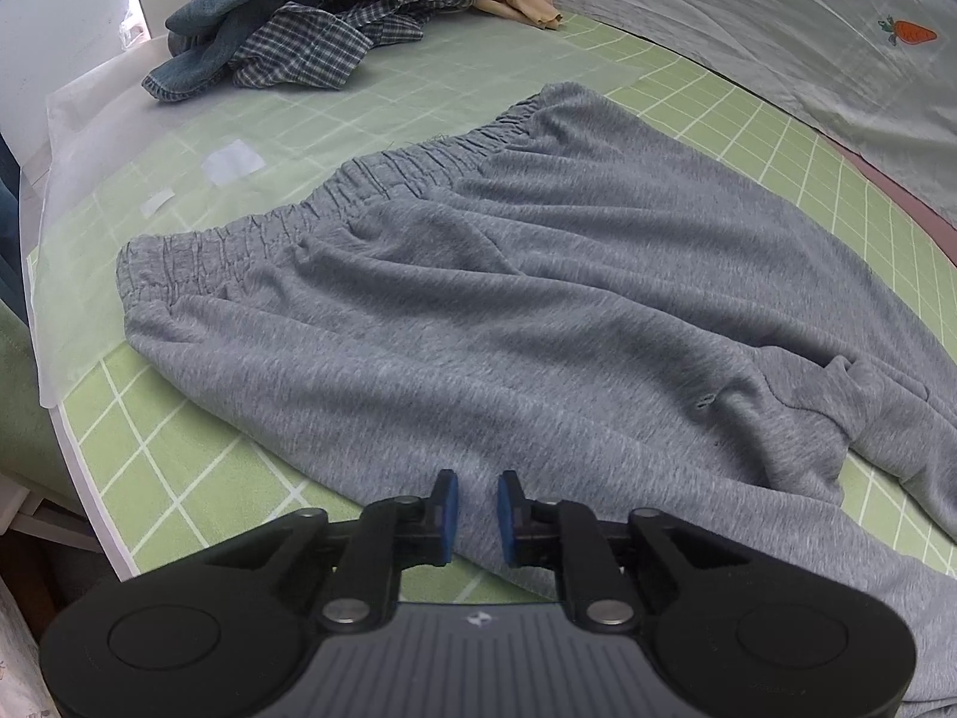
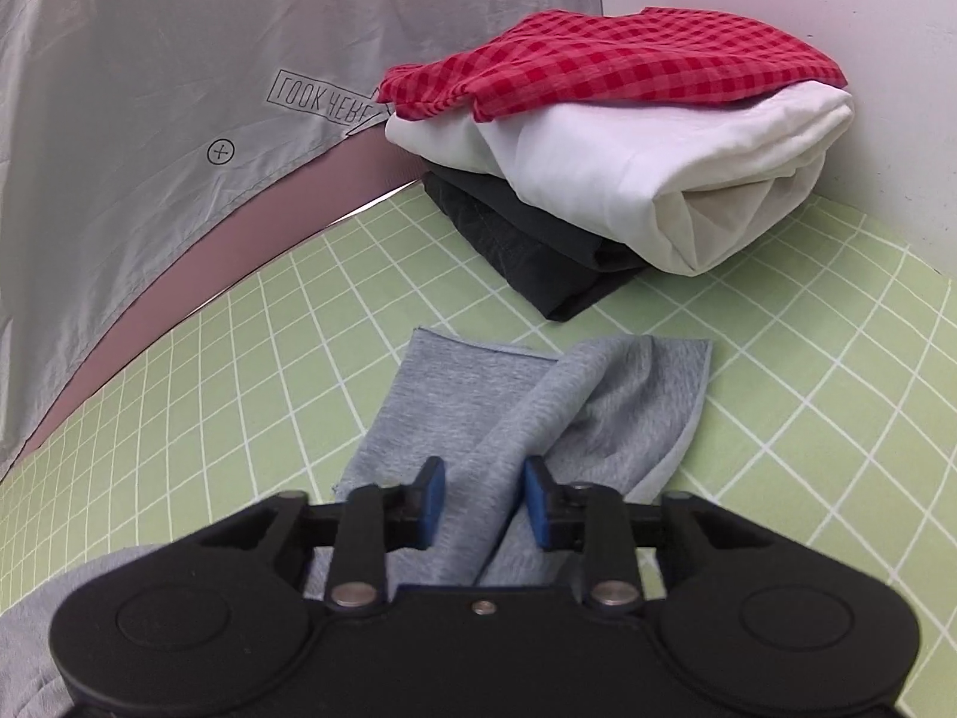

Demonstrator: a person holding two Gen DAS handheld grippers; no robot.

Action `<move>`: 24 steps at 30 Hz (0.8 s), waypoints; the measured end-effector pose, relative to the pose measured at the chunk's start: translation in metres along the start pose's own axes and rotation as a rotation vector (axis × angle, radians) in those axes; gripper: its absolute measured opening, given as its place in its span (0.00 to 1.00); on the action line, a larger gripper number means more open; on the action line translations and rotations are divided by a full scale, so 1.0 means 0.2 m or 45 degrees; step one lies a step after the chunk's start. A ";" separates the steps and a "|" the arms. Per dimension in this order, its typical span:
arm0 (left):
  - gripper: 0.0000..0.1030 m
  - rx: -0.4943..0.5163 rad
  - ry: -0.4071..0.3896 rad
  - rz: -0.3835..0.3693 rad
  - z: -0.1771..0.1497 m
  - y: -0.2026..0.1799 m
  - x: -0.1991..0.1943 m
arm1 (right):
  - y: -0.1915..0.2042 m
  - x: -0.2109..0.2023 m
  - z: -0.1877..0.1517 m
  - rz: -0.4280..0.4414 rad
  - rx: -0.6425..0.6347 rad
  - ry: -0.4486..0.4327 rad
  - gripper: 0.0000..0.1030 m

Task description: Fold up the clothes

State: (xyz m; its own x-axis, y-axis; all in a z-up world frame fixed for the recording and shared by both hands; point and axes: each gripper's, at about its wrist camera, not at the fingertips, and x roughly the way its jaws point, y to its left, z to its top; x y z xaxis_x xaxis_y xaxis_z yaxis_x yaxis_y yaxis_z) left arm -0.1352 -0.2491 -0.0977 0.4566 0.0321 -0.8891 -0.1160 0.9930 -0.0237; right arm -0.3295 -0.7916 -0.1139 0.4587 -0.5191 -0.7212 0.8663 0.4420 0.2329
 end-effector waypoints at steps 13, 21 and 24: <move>0.00 0.192 -0.105 0.028 -0.04 0.12 -0.22 | -0.25 -0.71 -0.18 -0.124 -0.216 -0.228 0.01; 0.00 0.174 0.025 0.071 -0.16 0.22 -0.15 | -0.48 -0.68 -0.53 -0.296 -0.316 0.139 0.02; 0.06 0.214 0.011 0.046 -0.18 0.18 -0.16 | -0.48 -0.69 -0.56 -0.270 -0.298 0.149 0.21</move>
State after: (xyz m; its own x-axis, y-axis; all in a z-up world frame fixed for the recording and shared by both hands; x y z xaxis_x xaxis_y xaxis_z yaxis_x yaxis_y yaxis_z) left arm -0.1852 -0.2194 -0.0863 0.4468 0.0676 -0.8921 0.0176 0.9963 0.0844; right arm -0.4989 -0.6803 -0.1101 0.2359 -0.5359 -0.8107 0.8649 0.4962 -0.0764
